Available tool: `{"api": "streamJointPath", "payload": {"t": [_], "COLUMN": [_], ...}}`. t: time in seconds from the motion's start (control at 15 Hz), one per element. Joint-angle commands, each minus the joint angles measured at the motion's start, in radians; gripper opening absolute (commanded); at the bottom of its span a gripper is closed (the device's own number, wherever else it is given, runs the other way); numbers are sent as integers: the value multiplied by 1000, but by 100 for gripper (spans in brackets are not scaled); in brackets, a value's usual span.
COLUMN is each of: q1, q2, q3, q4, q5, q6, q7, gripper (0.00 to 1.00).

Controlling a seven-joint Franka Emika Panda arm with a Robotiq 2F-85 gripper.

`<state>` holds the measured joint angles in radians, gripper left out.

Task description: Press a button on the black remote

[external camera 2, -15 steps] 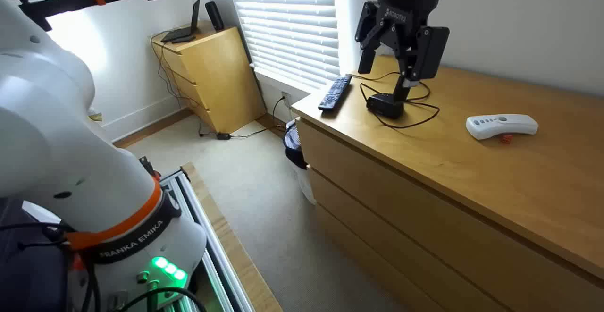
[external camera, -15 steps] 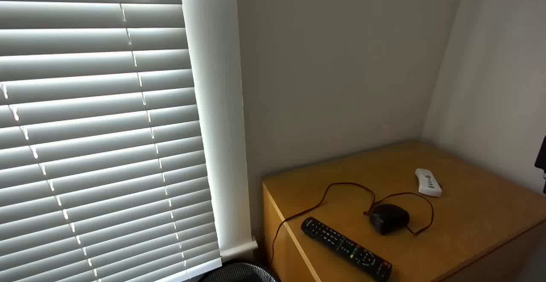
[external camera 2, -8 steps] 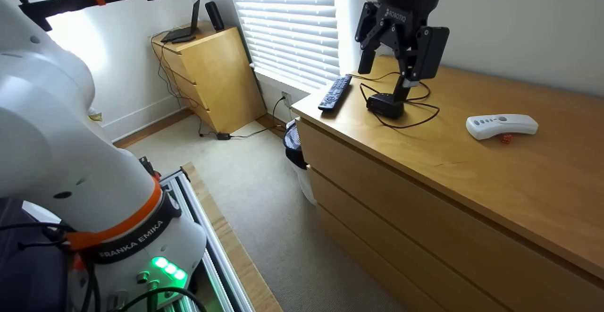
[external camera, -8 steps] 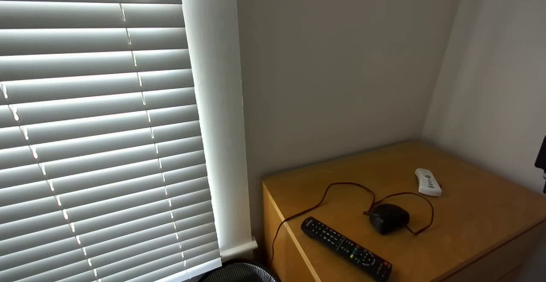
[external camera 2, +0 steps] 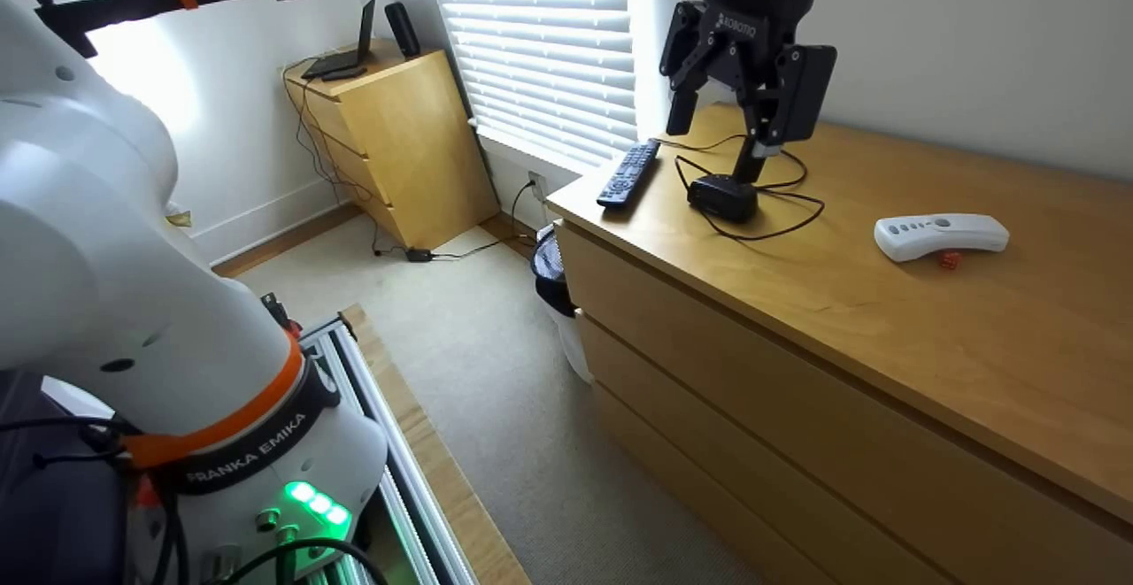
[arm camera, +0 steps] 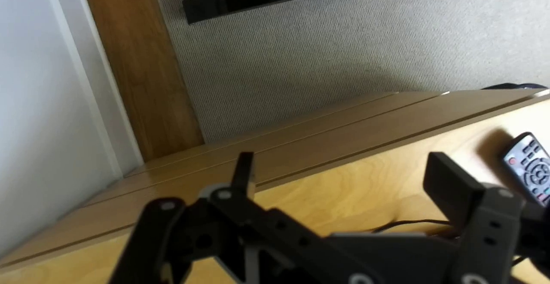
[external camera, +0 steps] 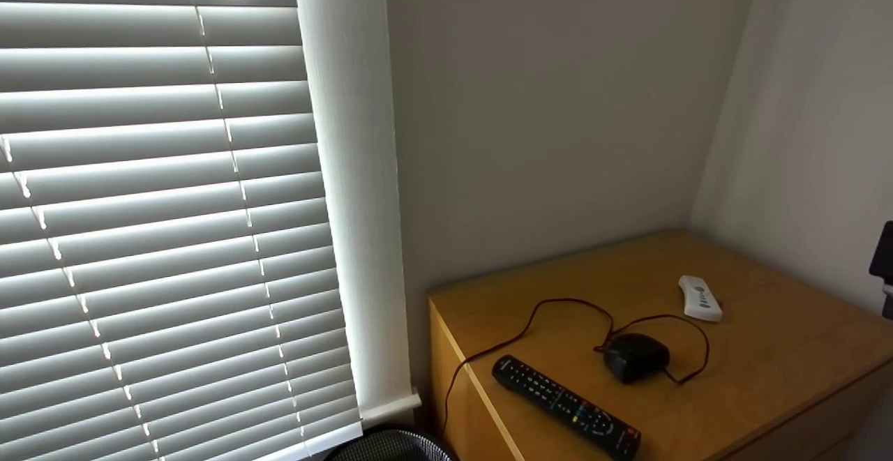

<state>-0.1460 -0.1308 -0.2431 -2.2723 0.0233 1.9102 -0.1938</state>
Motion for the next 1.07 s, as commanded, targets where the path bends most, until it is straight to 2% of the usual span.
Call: {"api": "streamJointPath", "payload": {"t": [0.0, 0.2, 0.47, 1.0], "q1": [47, 107, 186, 309], "q2": [-66, -84, -89, -59], "q3": [82, 157, 223, 248], "q4": [-73, -103, -134, -171], "q5": [-8, 6, 29, 178], "q6": [34, 108, 245, 451], "q7": [-64, -91, -168, -544], "gripper": [100, 100, 100, 100]}}
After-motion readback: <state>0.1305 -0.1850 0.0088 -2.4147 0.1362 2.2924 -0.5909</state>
